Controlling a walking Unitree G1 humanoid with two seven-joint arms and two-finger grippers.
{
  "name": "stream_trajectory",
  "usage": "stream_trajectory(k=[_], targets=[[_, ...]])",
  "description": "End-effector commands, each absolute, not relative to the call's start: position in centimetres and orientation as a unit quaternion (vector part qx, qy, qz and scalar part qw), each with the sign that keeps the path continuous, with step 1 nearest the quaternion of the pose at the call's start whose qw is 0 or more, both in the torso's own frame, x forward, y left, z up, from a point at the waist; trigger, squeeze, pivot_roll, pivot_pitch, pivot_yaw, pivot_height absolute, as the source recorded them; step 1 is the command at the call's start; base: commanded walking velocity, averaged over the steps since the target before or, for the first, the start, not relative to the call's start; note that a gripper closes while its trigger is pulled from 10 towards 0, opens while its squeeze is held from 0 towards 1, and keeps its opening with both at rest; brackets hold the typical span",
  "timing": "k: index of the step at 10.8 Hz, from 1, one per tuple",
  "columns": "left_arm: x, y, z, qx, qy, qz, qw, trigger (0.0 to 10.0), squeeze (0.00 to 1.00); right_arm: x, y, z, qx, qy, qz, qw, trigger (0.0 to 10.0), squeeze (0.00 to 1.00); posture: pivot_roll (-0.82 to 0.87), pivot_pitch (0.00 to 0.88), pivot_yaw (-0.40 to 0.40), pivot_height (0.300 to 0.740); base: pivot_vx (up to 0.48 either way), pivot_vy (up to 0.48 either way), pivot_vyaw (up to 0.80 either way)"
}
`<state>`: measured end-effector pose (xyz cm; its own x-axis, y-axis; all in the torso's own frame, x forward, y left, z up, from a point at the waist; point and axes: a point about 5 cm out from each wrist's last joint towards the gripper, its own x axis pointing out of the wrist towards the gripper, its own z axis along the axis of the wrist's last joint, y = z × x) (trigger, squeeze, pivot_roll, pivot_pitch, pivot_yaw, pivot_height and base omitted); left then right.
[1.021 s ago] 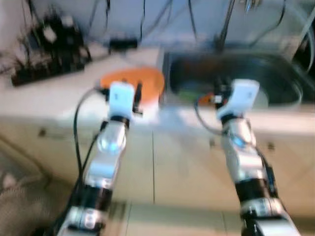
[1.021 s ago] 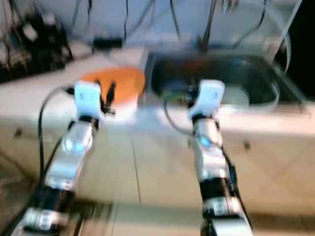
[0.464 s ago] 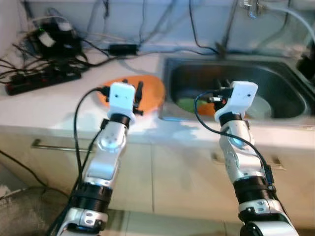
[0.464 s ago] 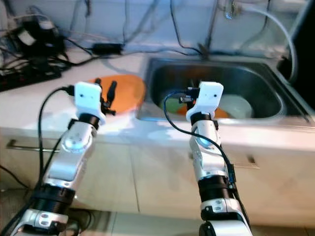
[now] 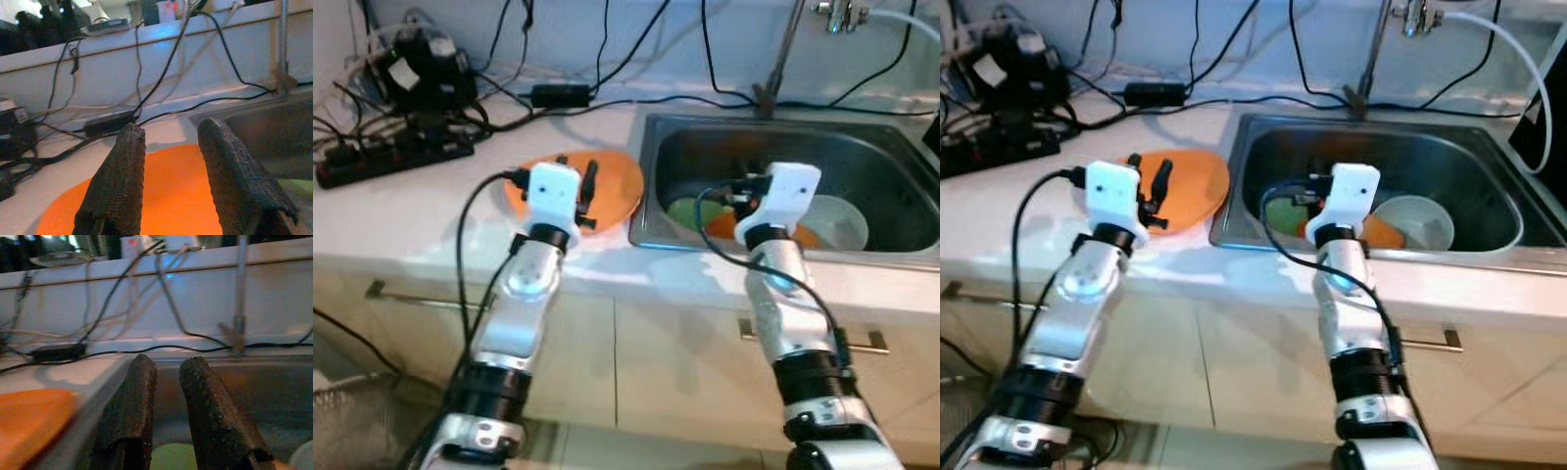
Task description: Kitchen organization
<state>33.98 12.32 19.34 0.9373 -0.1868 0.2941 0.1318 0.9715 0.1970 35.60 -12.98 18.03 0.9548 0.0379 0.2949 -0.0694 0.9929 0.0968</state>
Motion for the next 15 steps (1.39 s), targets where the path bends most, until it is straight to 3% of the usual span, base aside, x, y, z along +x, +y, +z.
stream_trajectory(k=[1, 5, 6, 8, 10, 11, 15], targets=[[33.6, 12.4, 20.0, 0.091, -0.174, -0.089, 0.976, 10.0, 0.00, 35.7, -12.5, 18.5, 0.059, -0.156, 0.034, 0.985, 10.0, 0.00, 0.18, 0.034, 0.017, 0.740, 0.000, 0.000, 0.00], [32.1, 11.8, 19.5, 0.238, -0.156, -0.218, 0.934, 10.0, 0.00, 35.8, -12.3, 18.4, 0.062, -0.153, 0.037, 0.986, 10.0, 0.00, 0.19, 0.042, 0.017, 0.740, 0.000, 0.000, 0.00], [31.7, 12.0, 18.8, 0.282, -0.130, -0.257, 0.915, 10.0, 1.00, 35.7, -12.3, 18.3, 0.063, -0.152, 0.037, 0.986, 10.0, 0.00, 0.19, 0.045, 0.019, 0.740, 0.000, 0.000, 0.00], [31.7, 12.8, 18.0, 0.361, -0.085, -0.280, 0.885, 10.0, 1.00, 35.7, -12.2, 18.2, 0.064, -0.150, 0.038, 0.986, 10.0, 0.00, 0.19, 0.045, 0.020, 0.740, 0.000, 0.000, 0.00], [32.2, 13.0, 18.1, 0.396, -0.074, -0.269, 0.875, 10.0, 1.00, 35.7, -12.4, 18.1, 0.064, -0.149, 0.037, 0.986, 10.0, 0.00, 0.19, 0.046, 0.020, 0.740, 0.000, 0.000, 0.00], [32.3, 12.9, 18.0, 0.403, -0.068, -0.272, 0.871, 10.0, 0.00, 35.7, -12.3, 18.1, 0.064, -0.150, 0.037, 0.986, 10.0, 0.00, 0.19, 0.046, 0.021, 0.740, 0.000, 0.000, 0.00], [33.7, 13.0, 18.6, 0.443, -0.040, -0.293, 0.846, 10.0, 0.00, 35.6, -12.2, 18.2, 0.064, -0.150, 0.039, 0.986, 10.0, 0.00, 0.18, 0.044, 0.030, 0.740, 0.000, 0.000, 0.00]])
